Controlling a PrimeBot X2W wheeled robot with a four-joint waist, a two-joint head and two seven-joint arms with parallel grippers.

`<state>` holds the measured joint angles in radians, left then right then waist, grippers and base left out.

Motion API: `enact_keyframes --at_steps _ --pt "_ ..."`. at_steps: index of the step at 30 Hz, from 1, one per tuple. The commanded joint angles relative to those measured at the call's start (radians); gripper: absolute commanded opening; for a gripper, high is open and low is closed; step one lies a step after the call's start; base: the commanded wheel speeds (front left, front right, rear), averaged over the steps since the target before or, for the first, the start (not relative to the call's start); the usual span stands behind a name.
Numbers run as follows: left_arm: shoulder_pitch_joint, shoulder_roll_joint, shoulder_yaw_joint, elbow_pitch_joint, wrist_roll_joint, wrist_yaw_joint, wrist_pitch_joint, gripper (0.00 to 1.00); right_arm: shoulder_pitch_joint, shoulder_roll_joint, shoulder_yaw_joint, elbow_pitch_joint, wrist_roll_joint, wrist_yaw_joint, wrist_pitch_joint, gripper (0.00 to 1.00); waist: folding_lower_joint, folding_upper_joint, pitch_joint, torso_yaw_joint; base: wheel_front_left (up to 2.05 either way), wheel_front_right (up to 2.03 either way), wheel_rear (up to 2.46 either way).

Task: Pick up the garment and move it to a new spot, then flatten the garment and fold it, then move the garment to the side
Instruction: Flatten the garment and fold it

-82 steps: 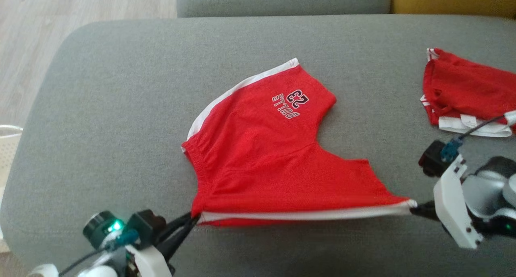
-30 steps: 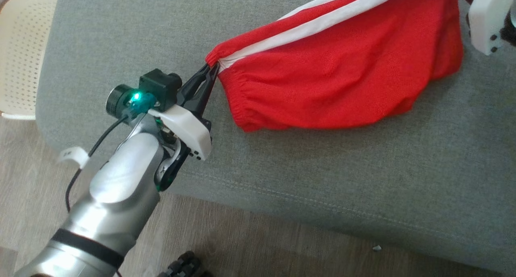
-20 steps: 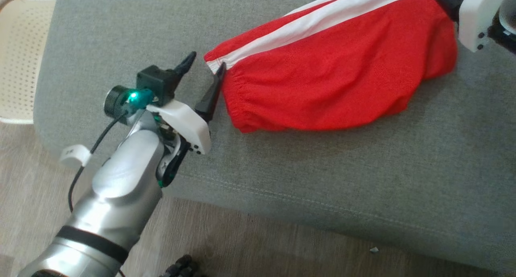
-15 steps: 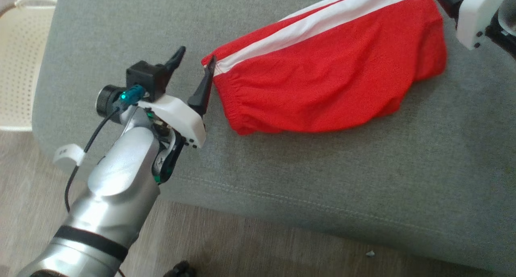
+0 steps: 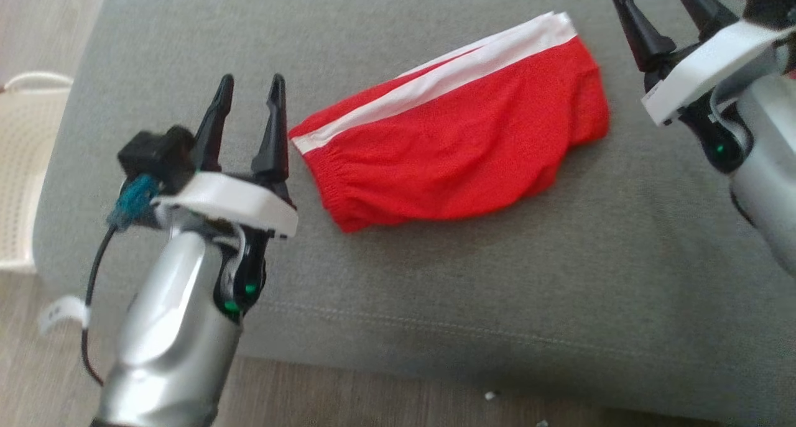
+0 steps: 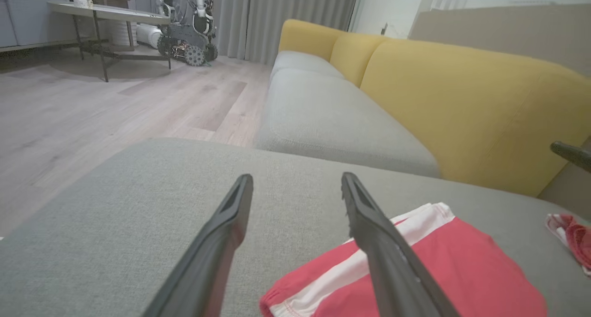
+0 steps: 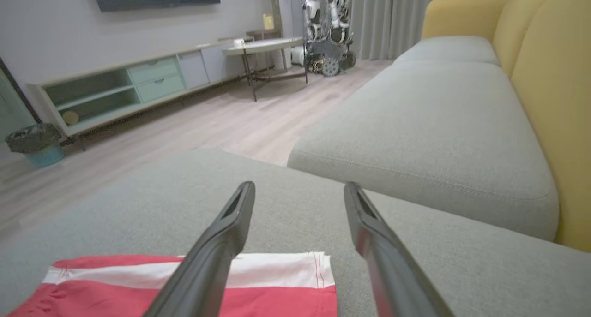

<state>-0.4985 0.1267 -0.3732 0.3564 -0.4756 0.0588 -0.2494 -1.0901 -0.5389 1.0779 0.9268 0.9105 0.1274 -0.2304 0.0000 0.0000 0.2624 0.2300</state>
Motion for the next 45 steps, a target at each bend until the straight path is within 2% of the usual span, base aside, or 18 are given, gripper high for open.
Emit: enact_keyframes --at_steps 1,3,7,8,12,16,21,24,27,35,42,45 --pt "0.016 0.008 0.063 -0.068 0.025 0.006 -0.012 1.0 0.033 0.012 -0.049 -0.006 -0.02 0.003 -0.024 1.0 0.0 0.0 -0.045 -0.038 0.0 0.0 0.0" --pt "0.058 -0.004 0.089 -0.108 0.047 -0.001 -0.012 1.0 0.056 0.024 -0.104 -0.003 -0.066 0.003 -0.03 1.0 0.0 0.0 -0.066 -0.053 0.0 0.0 0.0" --pt "0.144 -0.025 0.149 -0.167 0.078 -0.021 -0.012 1.0 0.157 0.04 -0.297 -0.09 -0.233 0.003 -0.031 1.0 0.0 0.0 -0.11 -0.083 0.0 0.0 0.0" --pt "0.144 -0.025 0.149 -0.167 0.078 -0.021 -0.012 1.0 0.157 0.04 -0.297 -0.09 -0.233 0.003 -0.031 1.0 0.0 0.0 -0.11 -0.083 0.0 0.0 0.0" --pt "0.229 -0.047 0.207 -0.222 0.108 -0.04 -0.012 1.0 0.33 0.076 -0.527 -0.22 -0.443 0.003 -0.031 1.0 0.0 0.0 -0.145 -0.11 0.0 0.0 0.0" --pt "0.305 -0.065 0.244 -0.262 0.148 -0.058 -0.012 1.0 0.537 0.155 -0.75 -0.365 -0.648 0.003 -0.031 1.0 0.0 0.0 -0.172 -0.126 0.0 0.0 0.0" --pt "0.386 -0.075 0.277 -0.291 0.171 -0.058 -0.012 1.0 0.746 0.284 -0.915 -0.525 -0.822 0.003 -0.031 1.0 0.0 0.0 -0.194 -0.141 0.0 0.0 0.0" --pt "0.425 -0.076 0.273 -0.311 0.161 -0.045 -0.012 1.0 0.829 0.343 -0.958 -0.582 -0.878 0.003 -0.031 1.0 0.0 0.0 -0.205 -0.149 0.0 0.0 0.0" --pt "0.453 -0.076 0.267 -0.327 0.149 -0.024 -0.012 1.0 0.883 0.375 -0.977 -0.606 -0.925 0.003 -0.031 1.0 0.0 0.0 -0.206 -0.151 0.0 0.0 0.0" --pt "0.459 -0.076 0.246 -0.341 0.156 -0.01 -0.012 1.0 0.922 0.411 -1.005 -0.613 -0.956 0.003 -0.031 1.0 0.0 0.0 -0.193 -0.136 0.0 0.0 0.0" --pt "0.437 -0.076 0.233 -0.344 0.157 -0.007 -0.012 1.0 0.915 0.42 -1.012 -0.605 -0.913 0.003 -0.012 1.0 0.0 0.0 -0.161 -0.102 0.0 0.0 0.0" --pt "0.429 -0.076 0.229 -0.344 0.155 -0.006 -0.012 1.0 0.907 0.431 -1.01 -0.595 -0.846 0.003 0.017 1.0 0.0 0.0 -0.141 -0.081 0.0 0.0 0.0"
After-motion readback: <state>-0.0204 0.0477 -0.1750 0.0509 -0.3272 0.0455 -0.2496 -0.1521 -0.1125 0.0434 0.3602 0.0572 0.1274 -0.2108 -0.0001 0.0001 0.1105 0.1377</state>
